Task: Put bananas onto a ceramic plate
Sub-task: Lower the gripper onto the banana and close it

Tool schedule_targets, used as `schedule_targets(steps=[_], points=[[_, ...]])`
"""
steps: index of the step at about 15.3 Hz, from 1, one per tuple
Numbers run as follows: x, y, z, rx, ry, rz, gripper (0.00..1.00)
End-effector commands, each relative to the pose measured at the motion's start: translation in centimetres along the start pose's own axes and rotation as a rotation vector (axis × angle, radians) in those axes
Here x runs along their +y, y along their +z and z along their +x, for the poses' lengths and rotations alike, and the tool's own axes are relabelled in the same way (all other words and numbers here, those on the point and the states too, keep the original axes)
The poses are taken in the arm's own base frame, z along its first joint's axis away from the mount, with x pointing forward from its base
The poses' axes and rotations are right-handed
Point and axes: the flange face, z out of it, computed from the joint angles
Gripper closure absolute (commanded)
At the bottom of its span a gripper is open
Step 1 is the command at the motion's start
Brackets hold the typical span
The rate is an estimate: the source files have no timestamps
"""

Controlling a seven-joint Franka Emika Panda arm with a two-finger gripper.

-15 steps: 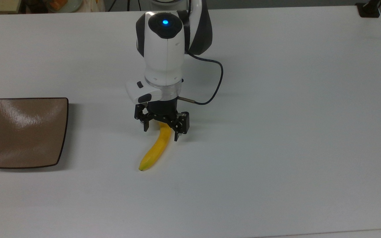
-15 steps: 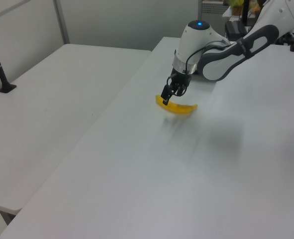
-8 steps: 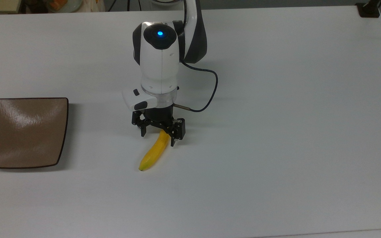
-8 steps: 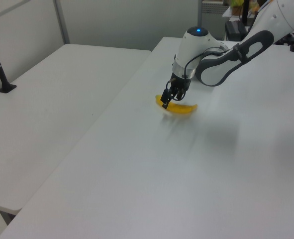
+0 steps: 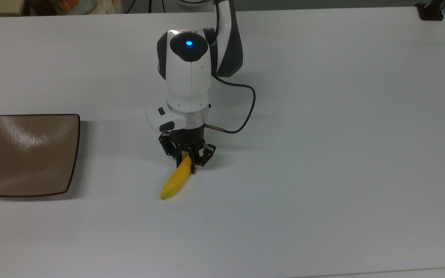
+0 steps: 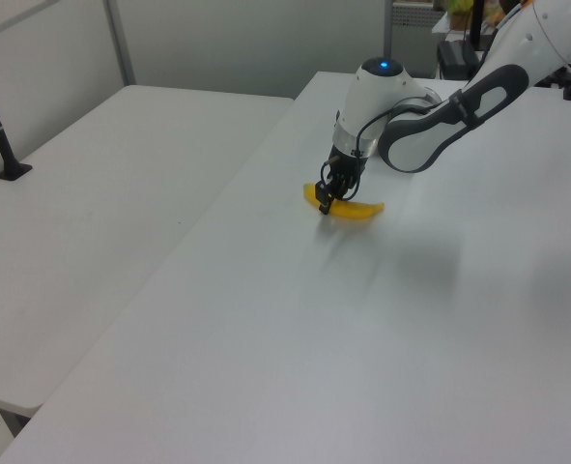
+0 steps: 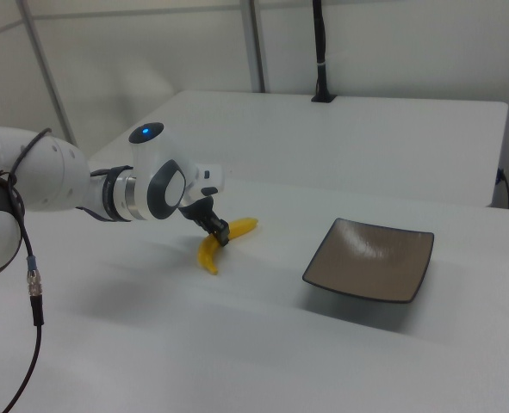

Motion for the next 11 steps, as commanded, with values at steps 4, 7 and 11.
schedule_targets(steps=[4, 7, 11], points=[[-0.2, -0.2, 0.1, 0.025, -0.010, 0.000, 0.91], [-0.3, -2.1, 1.7, 0.059, -0.021, 0.009, 0.91], [0.8, -5.5, 3.3, 0.088, -0.036, 0.011, 0.91]])
